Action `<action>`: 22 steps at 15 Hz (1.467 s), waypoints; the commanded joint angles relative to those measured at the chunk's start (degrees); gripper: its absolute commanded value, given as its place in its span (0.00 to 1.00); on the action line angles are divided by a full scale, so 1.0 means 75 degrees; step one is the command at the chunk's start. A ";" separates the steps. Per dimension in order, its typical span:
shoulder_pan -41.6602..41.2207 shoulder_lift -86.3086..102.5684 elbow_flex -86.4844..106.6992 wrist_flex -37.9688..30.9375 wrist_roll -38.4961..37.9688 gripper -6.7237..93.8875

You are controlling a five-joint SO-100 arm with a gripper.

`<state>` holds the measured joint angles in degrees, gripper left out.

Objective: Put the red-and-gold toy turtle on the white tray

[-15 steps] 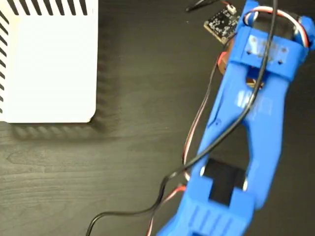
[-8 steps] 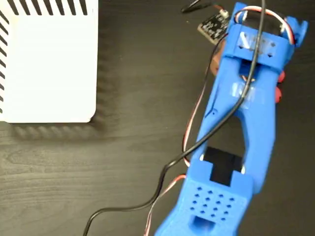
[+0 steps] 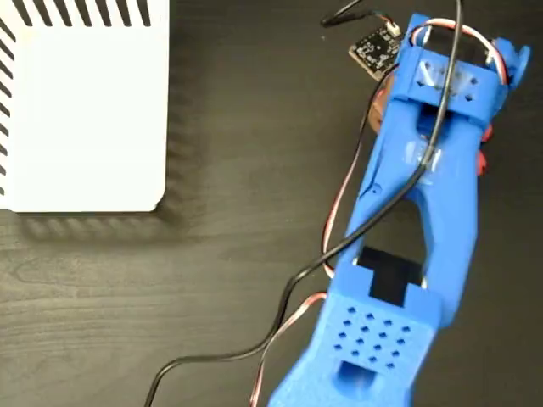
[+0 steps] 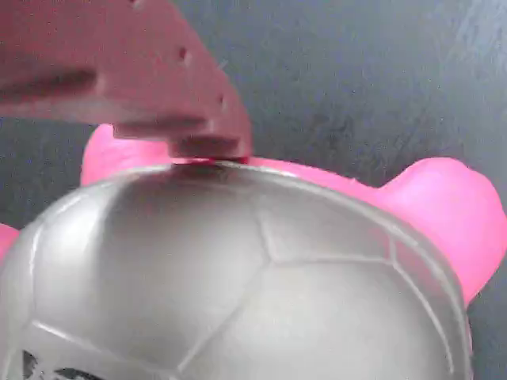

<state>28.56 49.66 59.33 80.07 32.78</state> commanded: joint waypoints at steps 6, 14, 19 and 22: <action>0.0223 0.0387 0.0000 -0.0187 0.0094 0.07; -0.1406 0.6223 0.2203 0.0609 -0.3281 0.07; -0.4395 0.8074 0.2156 0.1160 -0.5027 0.07; -0.5754 0.7934 0.2590 -0.0164 -0.5309 0.07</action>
<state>-8.88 105.91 78.13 84.46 -6.15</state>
